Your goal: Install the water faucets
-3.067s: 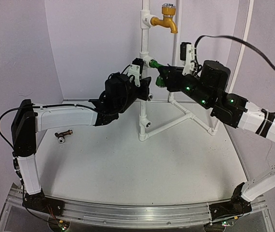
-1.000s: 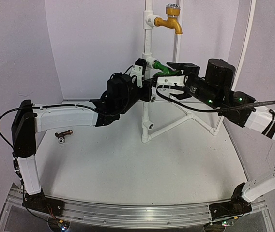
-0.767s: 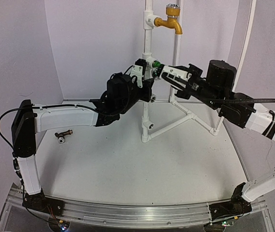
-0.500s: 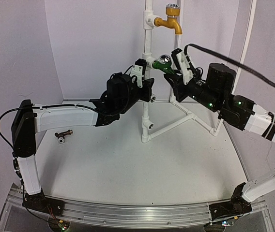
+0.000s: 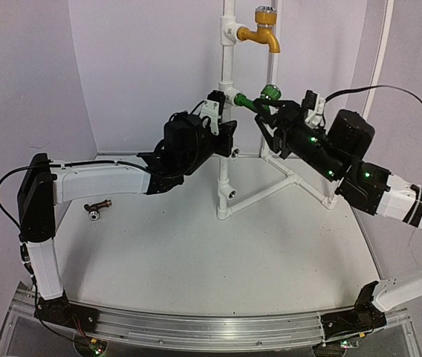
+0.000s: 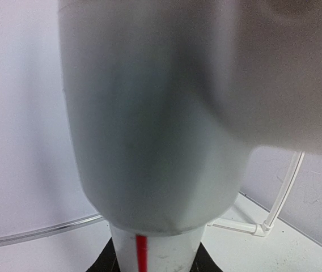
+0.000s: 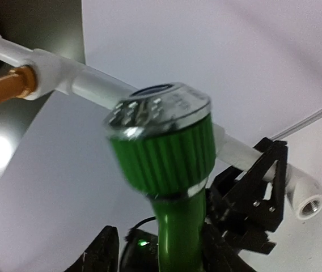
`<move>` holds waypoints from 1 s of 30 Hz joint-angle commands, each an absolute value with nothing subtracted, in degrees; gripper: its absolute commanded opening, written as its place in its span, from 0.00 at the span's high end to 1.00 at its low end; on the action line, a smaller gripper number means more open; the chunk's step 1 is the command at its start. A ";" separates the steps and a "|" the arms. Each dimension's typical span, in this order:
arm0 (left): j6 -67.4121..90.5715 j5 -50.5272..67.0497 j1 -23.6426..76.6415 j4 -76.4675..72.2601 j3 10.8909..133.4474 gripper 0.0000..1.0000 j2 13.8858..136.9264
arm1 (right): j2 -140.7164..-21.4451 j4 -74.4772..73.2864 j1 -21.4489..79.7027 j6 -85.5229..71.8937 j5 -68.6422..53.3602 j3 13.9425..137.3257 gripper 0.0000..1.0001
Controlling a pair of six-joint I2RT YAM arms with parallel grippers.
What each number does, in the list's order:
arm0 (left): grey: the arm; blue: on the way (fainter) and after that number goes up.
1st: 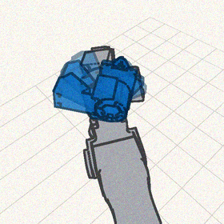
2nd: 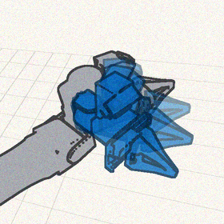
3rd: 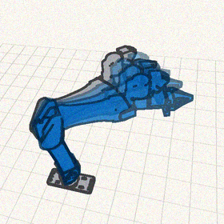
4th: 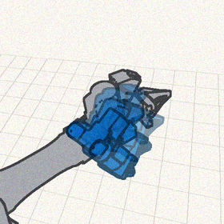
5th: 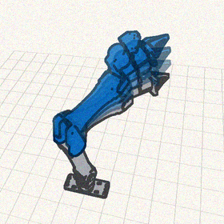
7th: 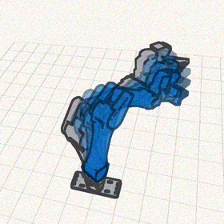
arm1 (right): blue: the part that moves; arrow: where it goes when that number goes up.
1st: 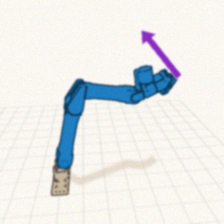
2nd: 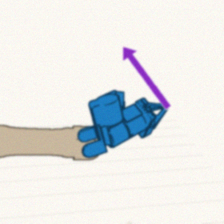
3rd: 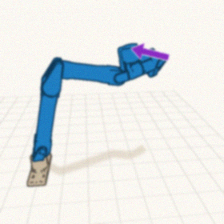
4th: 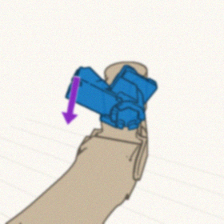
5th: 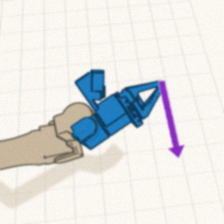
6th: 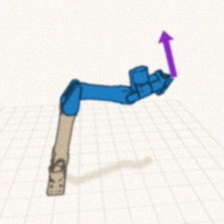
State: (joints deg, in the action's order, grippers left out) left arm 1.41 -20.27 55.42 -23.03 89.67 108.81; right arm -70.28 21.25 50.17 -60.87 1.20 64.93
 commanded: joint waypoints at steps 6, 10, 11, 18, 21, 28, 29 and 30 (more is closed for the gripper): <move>3.70 -19.08 55.46 -11.43 87.93 1.00 111.59 | -52.99 29.78 50.60 -28.04 17.60 53.31 0.13; 3.69 -18.68 55.46 -11.08 88.55 1.00 111.82 | -55.57 23.39 50.61 13.70 4.09 59.21 0.11; 3.65 -18.64 55.46 -10.93 88.67 1.00 111.85 | -56.87 19.77 50.62 22.12 0.07 60.98 0.10; 3.52 -19.10 55.46 -10.15 88.98 1.00 111.82 | -62.57 7.35 50.71 73.87 -7.22 65.59 0.02; 3.49 -19.01 55.46 -9.91 89.20 1.00 112.02 | -65.37 6.62 50.71 80.67 -5.92 68.97 0.02; 3.25 -18.49 55.42 -9.44 90.12 1.00 112.63 | -73.26 7.24 50.71 87.98 5.86 75.93 0.05; 3.21 -18.38 55.45 -9.41 90.17 1.00 112.69 | -74.11 7.49 50.70 88.05 7.36 76.59 0.07; 3.19 -18.30 55.46 -9.33 90.24 1.00 112.72 | -75.24 7.79 50.71 88.06 9.49 77.48 0.10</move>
